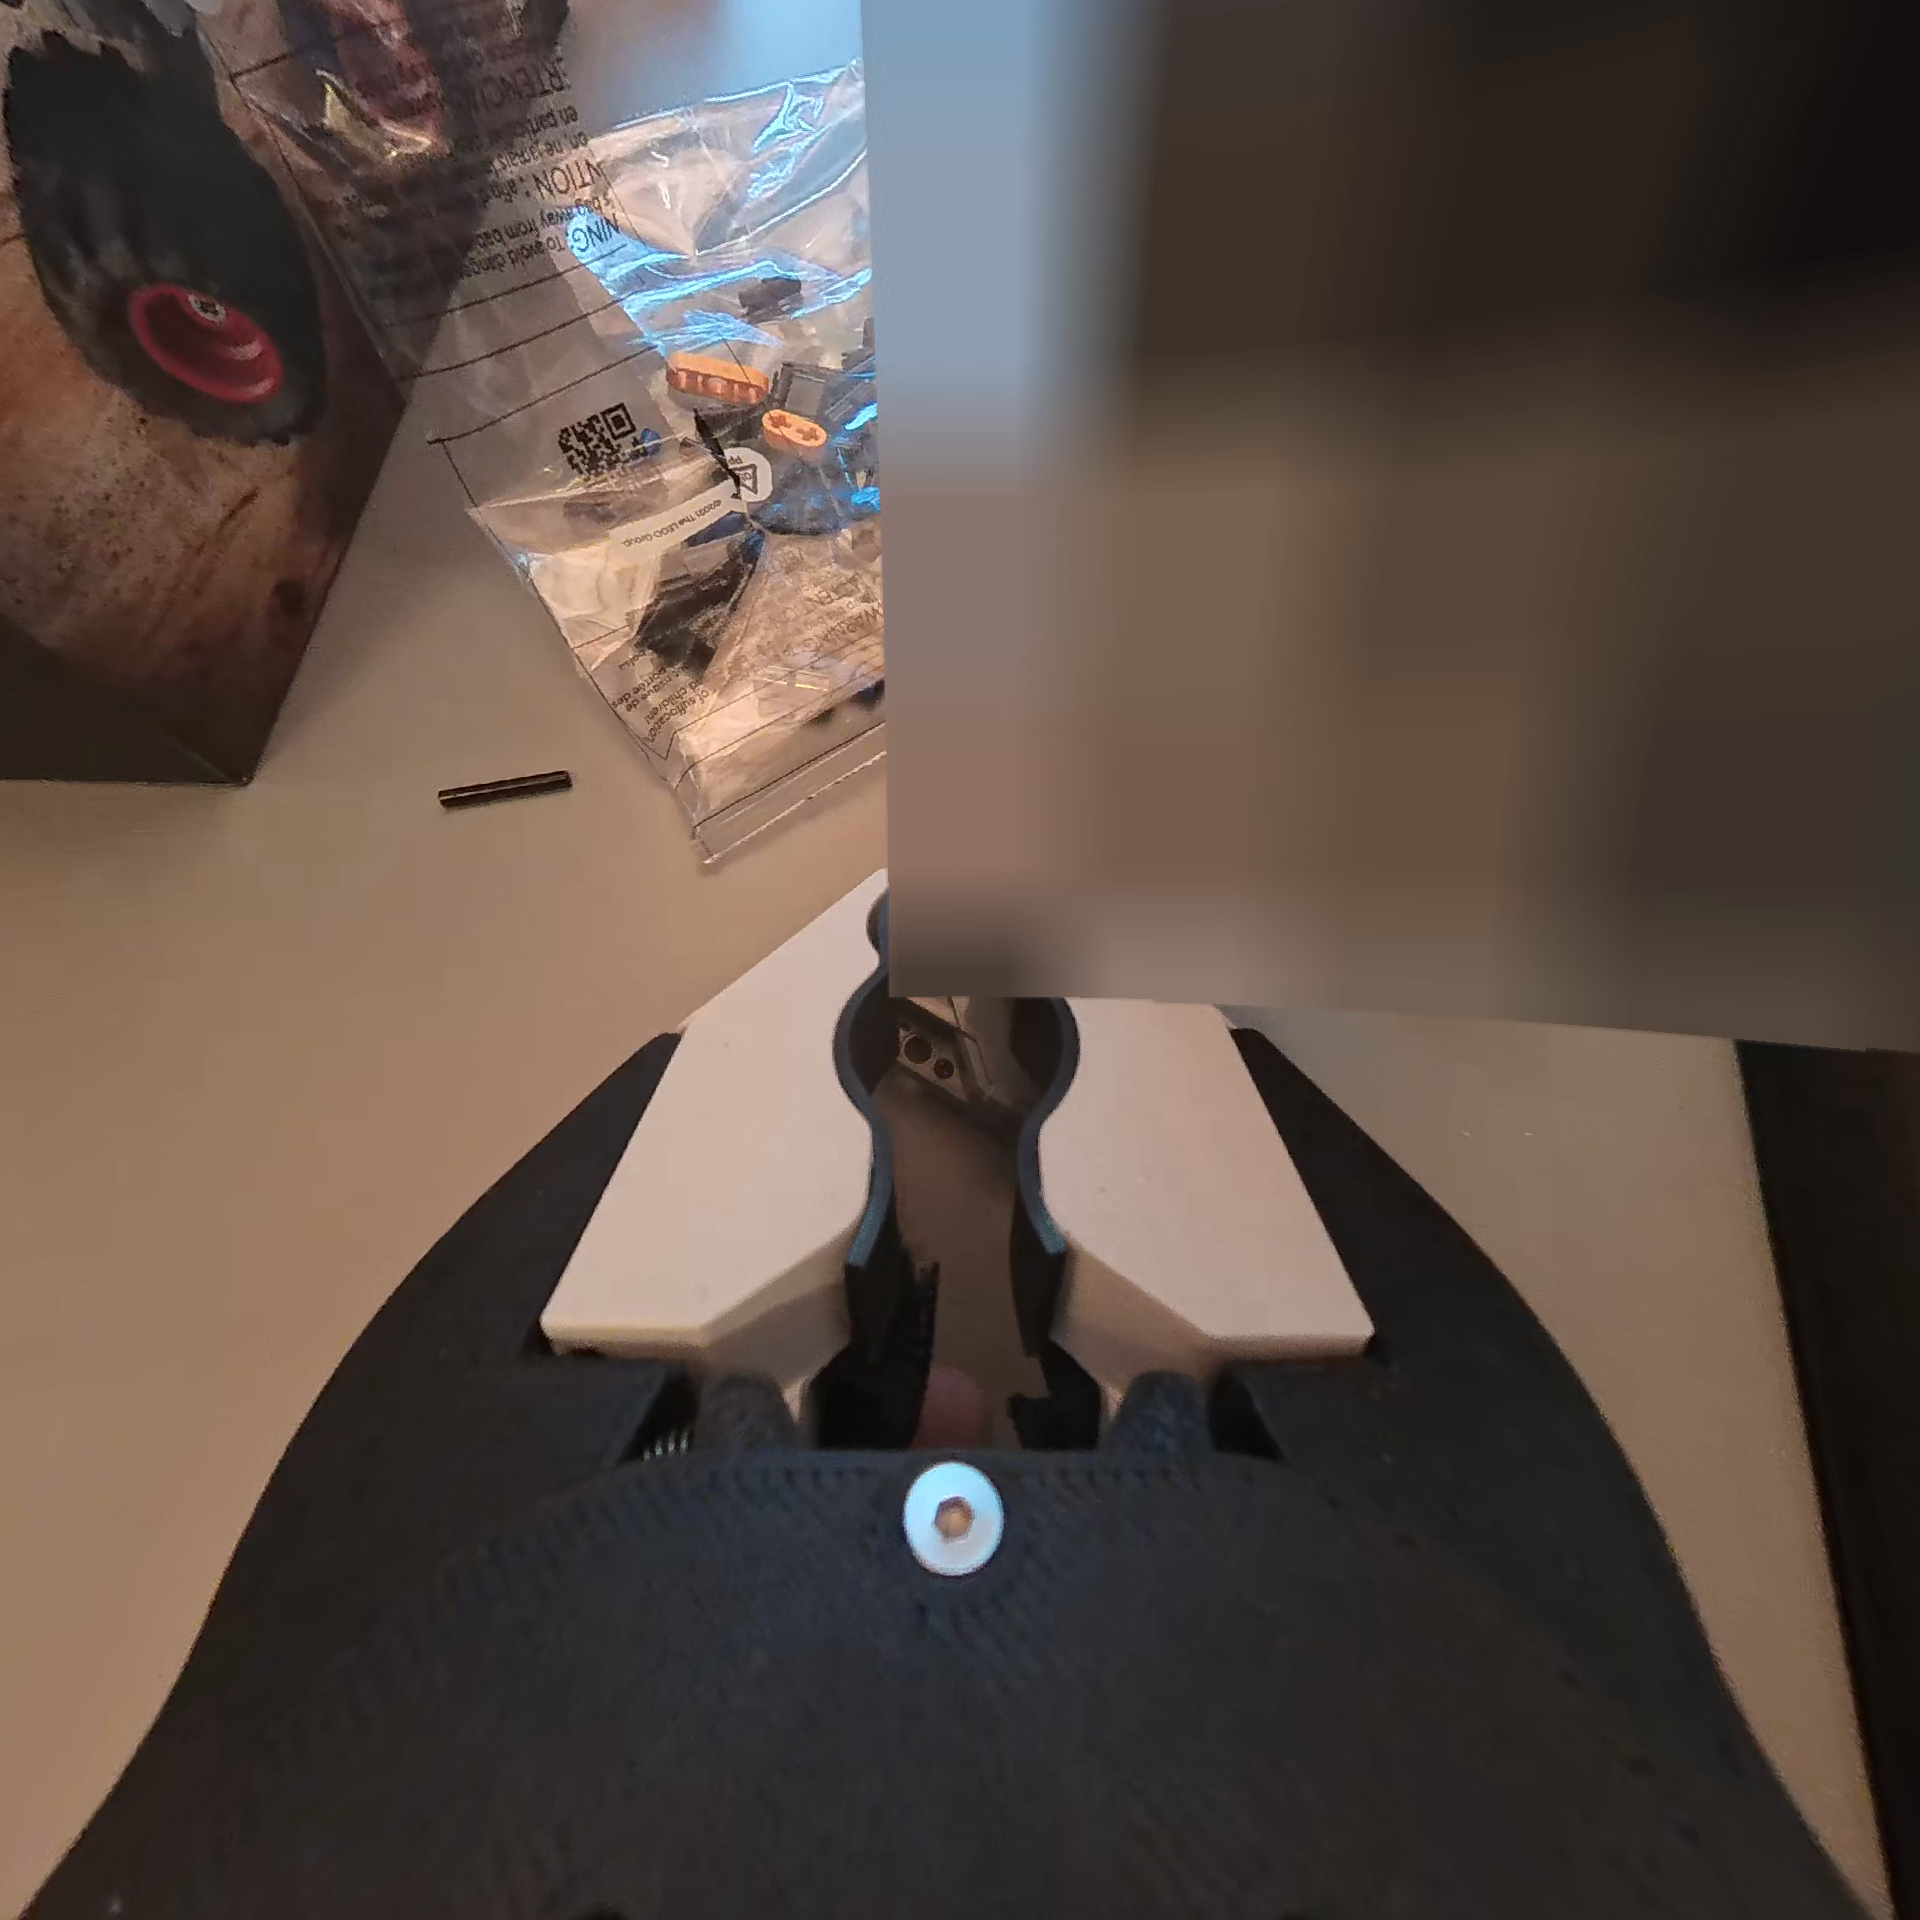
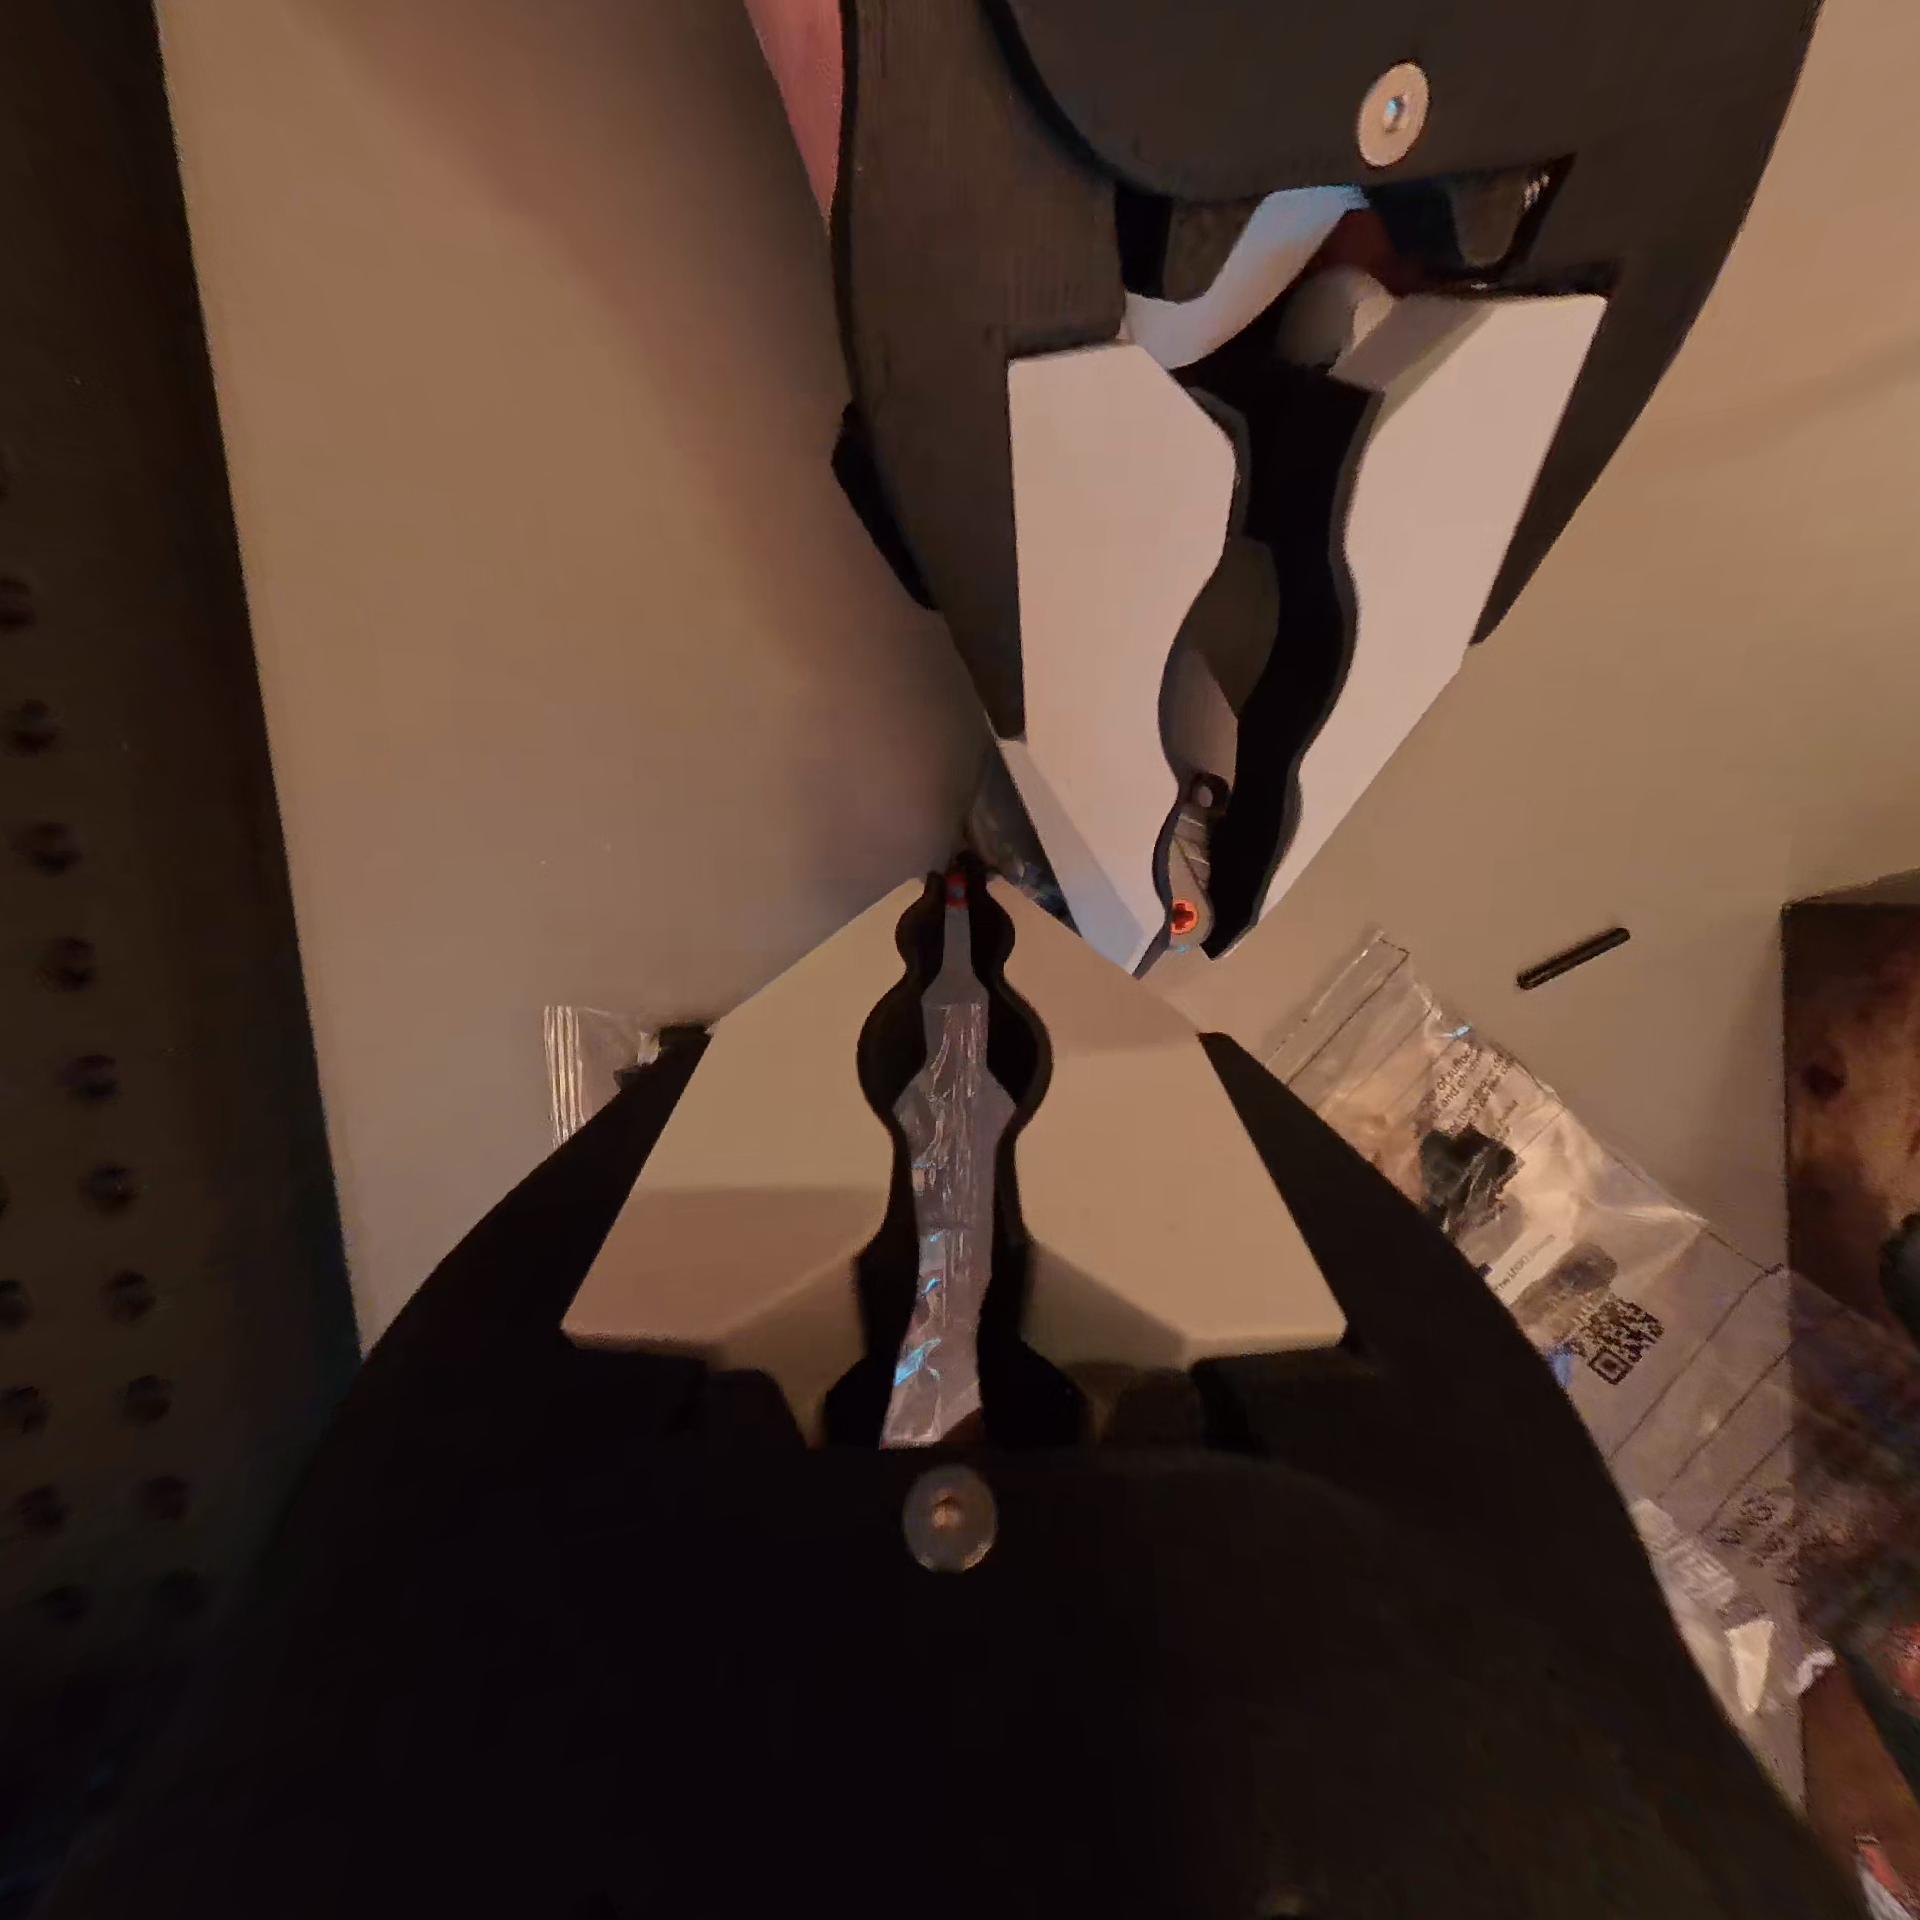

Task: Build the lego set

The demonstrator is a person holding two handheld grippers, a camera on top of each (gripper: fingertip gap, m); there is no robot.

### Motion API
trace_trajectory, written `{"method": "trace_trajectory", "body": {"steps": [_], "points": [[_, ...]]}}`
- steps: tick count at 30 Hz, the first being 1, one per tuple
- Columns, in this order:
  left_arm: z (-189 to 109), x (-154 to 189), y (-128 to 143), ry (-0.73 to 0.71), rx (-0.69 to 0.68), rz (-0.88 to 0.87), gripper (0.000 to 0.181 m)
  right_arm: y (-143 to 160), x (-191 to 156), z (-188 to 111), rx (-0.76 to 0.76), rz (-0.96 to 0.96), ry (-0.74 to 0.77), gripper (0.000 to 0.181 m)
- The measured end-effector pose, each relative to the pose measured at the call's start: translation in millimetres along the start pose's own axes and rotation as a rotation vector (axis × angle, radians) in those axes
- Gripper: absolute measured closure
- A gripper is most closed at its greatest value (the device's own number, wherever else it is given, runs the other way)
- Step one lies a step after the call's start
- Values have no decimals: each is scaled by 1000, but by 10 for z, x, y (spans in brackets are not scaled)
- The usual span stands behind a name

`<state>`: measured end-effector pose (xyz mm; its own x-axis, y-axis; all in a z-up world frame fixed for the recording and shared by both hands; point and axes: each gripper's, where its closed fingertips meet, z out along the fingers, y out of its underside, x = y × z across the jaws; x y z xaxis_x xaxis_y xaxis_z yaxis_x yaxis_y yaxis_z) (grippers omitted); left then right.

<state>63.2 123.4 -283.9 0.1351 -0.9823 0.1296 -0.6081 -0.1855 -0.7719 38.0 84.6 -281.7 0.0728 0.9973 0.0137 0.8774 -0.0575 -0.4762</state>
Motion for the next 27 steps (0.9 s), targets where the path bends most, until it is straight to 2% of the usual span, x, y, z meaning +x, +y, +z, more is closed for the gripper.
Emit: {"method": "trace_trajectory", "body": {"steps": [3, 5, 7, 9, 15, 27], "points": [[0, 7, 1, 2, 0, 3, 167, -58, -18, -57, 81, 31, 28, 173], [1, 7, 1, 1, 0, 4, 167, -117, -9, -135, 156, 79, 48, 163], [1, 7, 1, 2, 1, 2, 167, -60, 21, -157, 170, 141, 72, 178], [2, 7, 1, 3, 1, 0, 167, -45, 30, -167, 215, 218, 64, 181], [3, 7, 2, 3, 1, -2, 167, -55, -21, -44, 234, 245, 52, 181], [5, 11, 4, 10, 0, -5, 166, -37, 15, -2, 247, 215, 75, 181]]}}
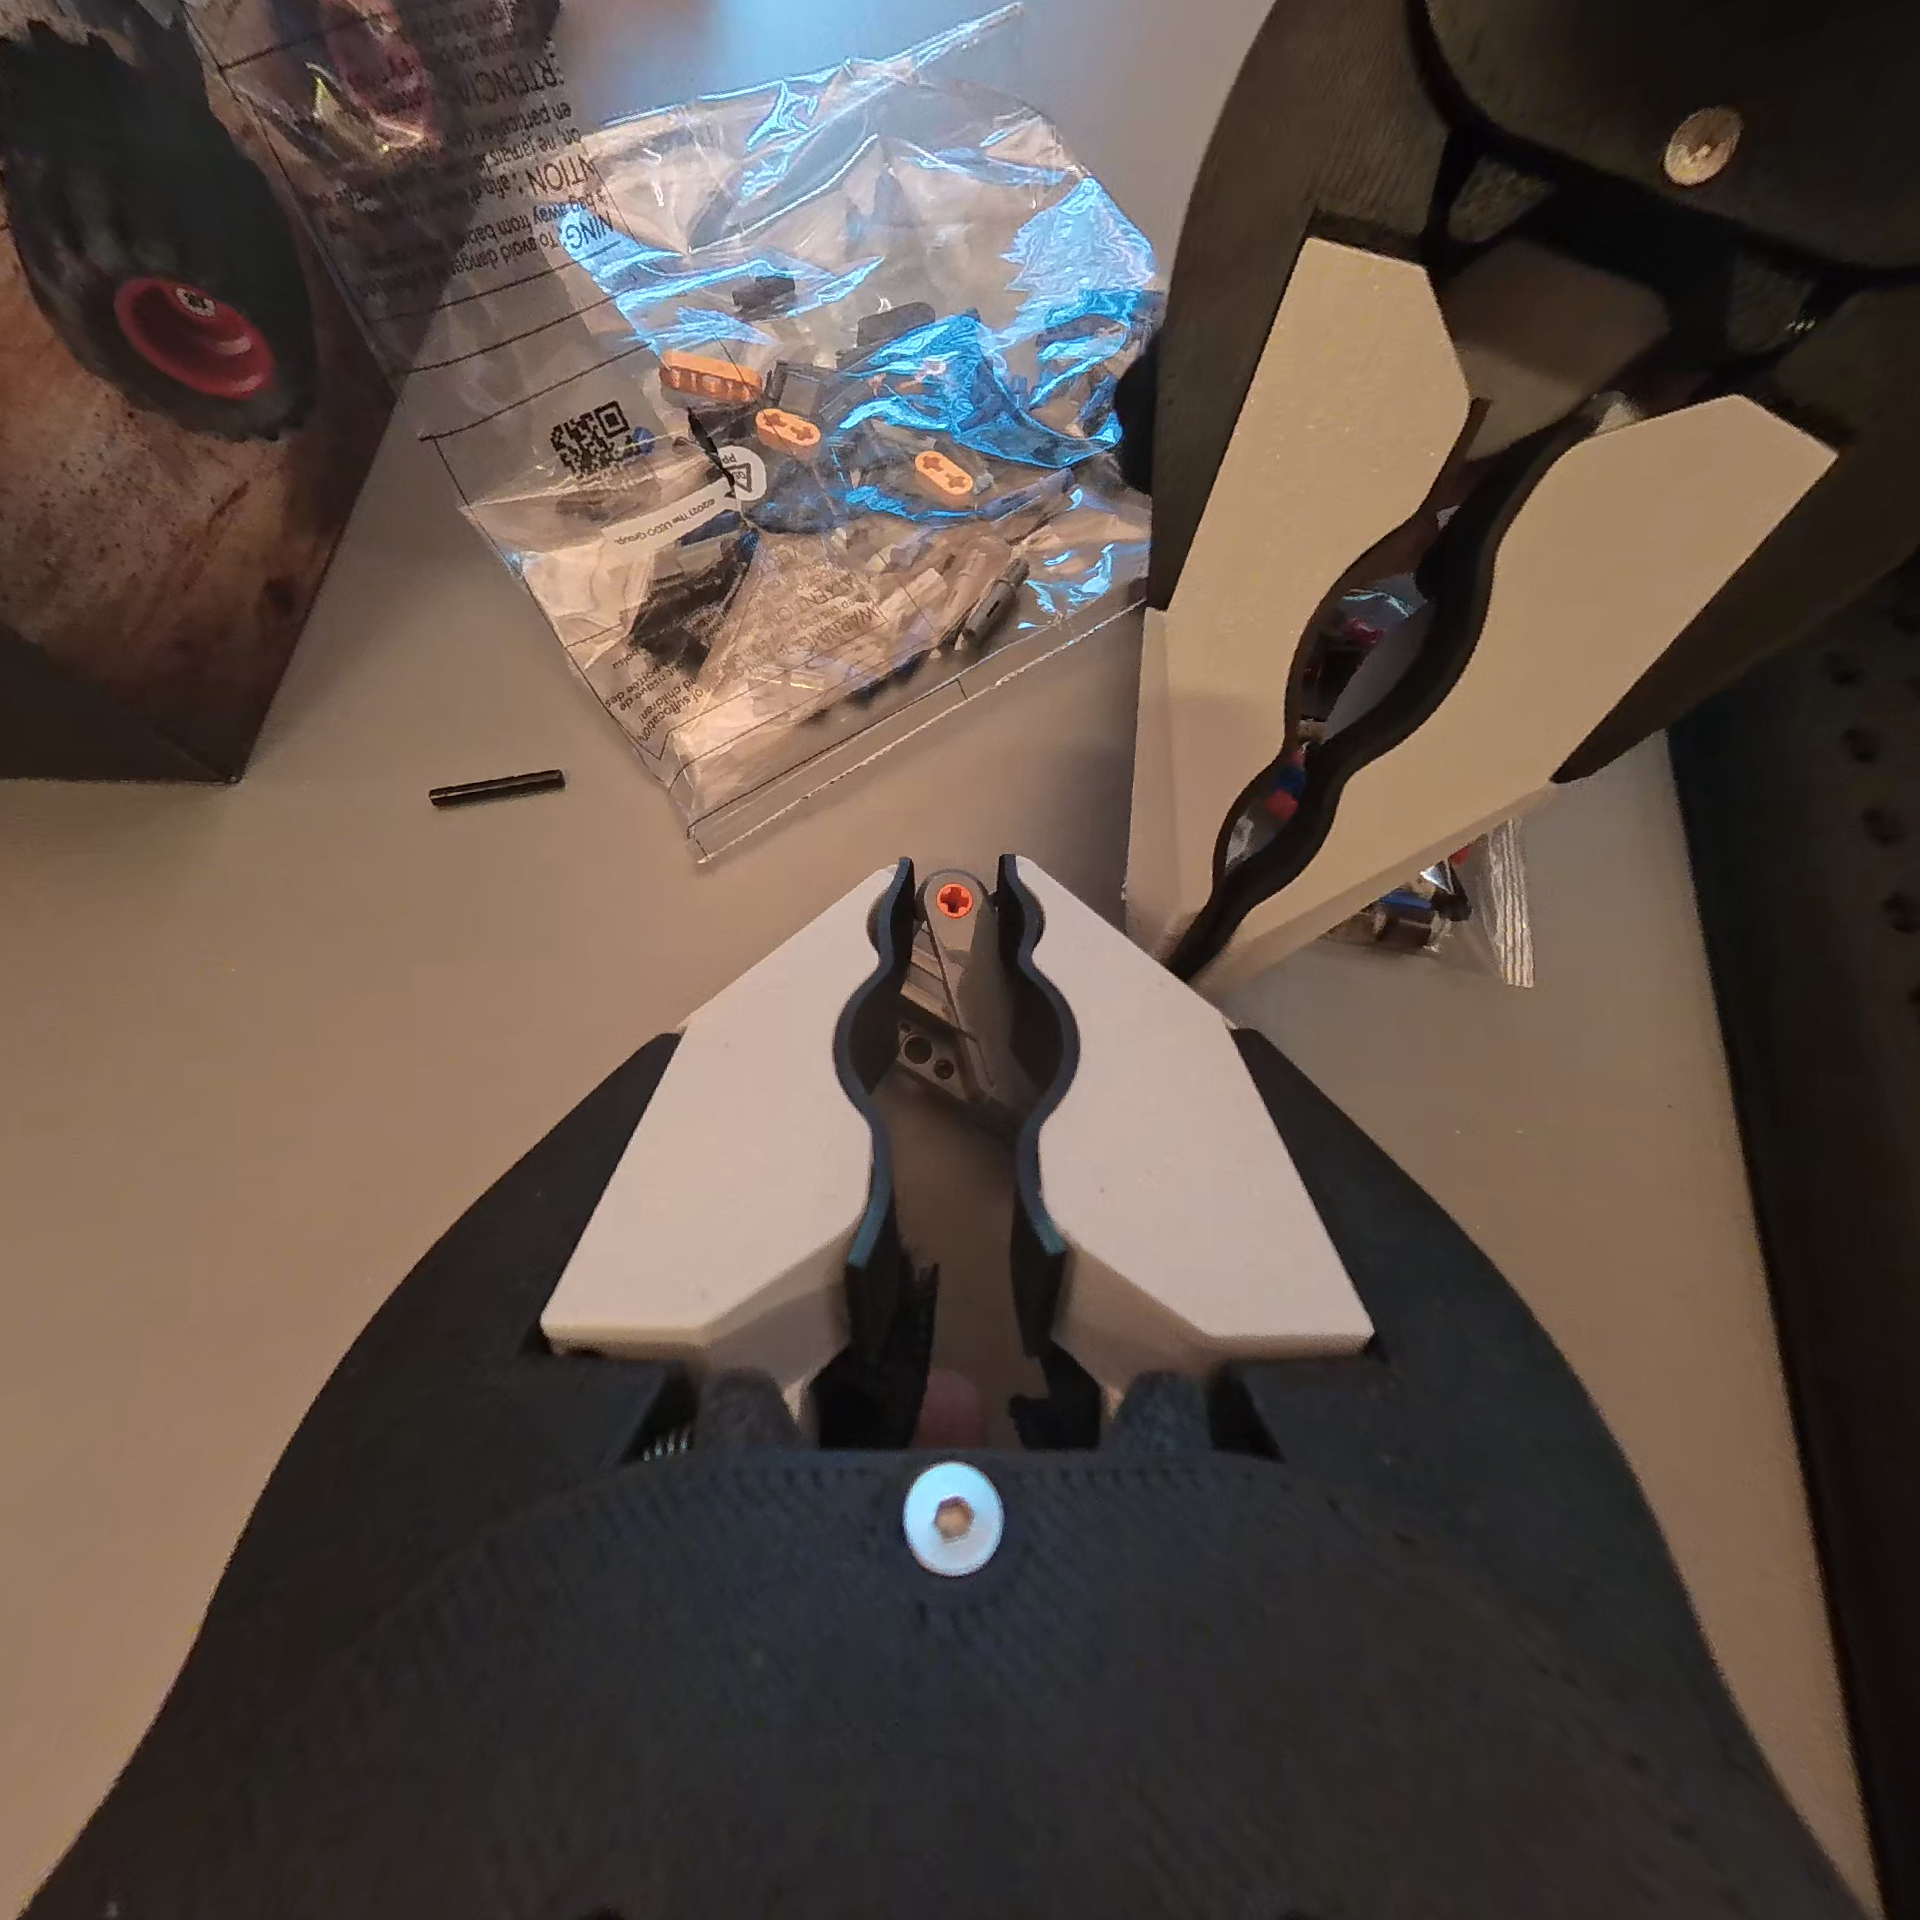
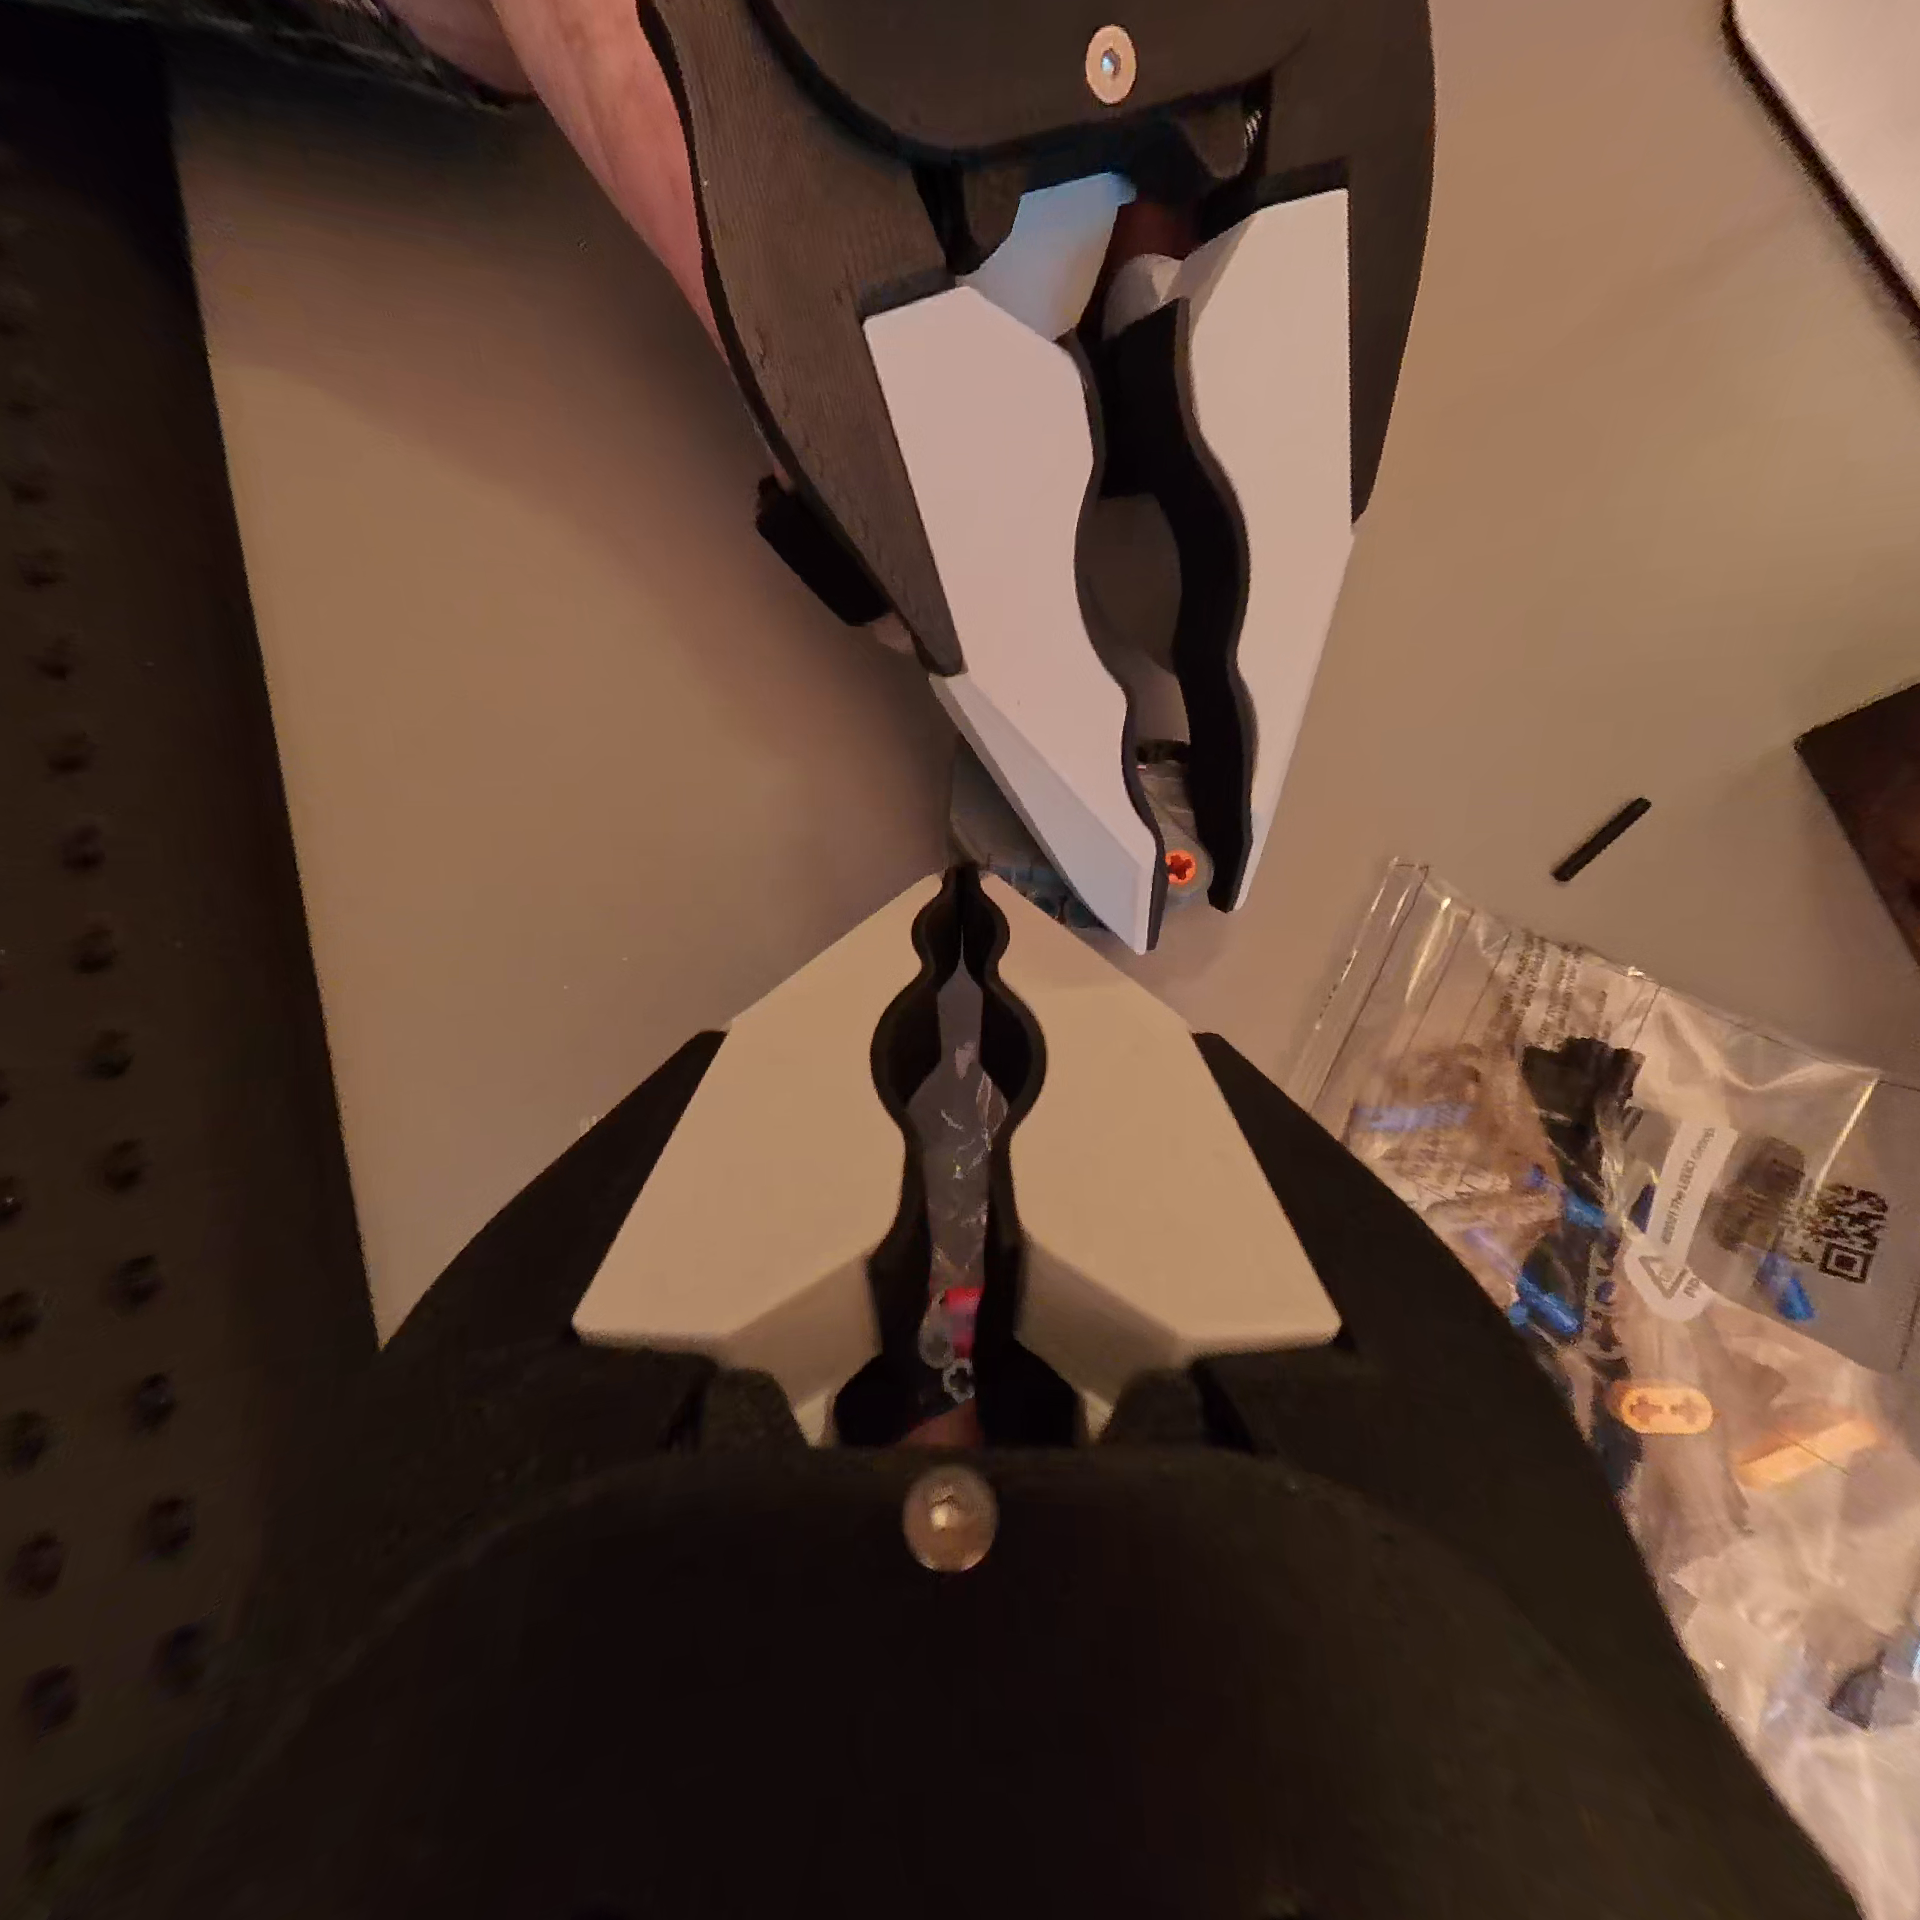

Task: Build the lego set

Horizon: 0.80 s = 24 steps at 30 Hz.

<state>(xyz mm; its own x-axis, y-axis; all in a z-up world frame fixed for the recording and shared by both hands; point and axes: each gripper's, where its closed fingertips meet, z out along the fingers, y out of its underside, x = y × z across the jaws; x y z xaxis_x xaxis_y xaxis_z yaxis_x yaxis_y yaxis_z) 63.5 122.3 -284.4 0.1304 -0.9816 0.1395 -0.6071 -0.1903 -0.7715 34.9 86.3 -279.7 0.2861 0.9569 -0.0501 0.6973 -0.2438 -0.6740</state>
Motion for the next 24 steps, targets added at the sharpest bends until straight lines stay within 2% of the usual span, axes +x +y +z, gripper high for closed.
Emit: {"method": "trace_trajectory", "body": {"steps": [3, 5, 6, 9, 13, 16, 19, 22, 24], "points": [[-1, 2, 0, -1, 2, 2, 167, -37, 22, -61, 21, 2, 9, 181], [-9, -5, -3, -3, 5, 1, 167, -285, 18, -326, 200, 58, -23, 181], [-18, -6, -2, -2, 5, 2, 163, -324, 42, -463, 241, 71, -15, 181], [-57, -12, 10, -5, -1, 31, 139, -77, 151, -668, 170, 75, 83, 181], [-184, -13, -36, -14, 11, 87, 140, 378, 264, -993, 55, 111, 231, 175], [-267, -41, -80, -29, 13, 87, 144, 692, 213, -1208, -40, 110, 283, 175], [-274, -11, -41, -31, -10, 100, 145, 837, 36, -1186, -67, 85, 233, 177], [-204, 30, 45, -31, -43, 104, 145, 988, 44, -1064, -126, 58, 266, 180], [-196, 46, 52, -29, -49, 94, 146, 974, 31, -950, -95, 70, 253, 179]]}}
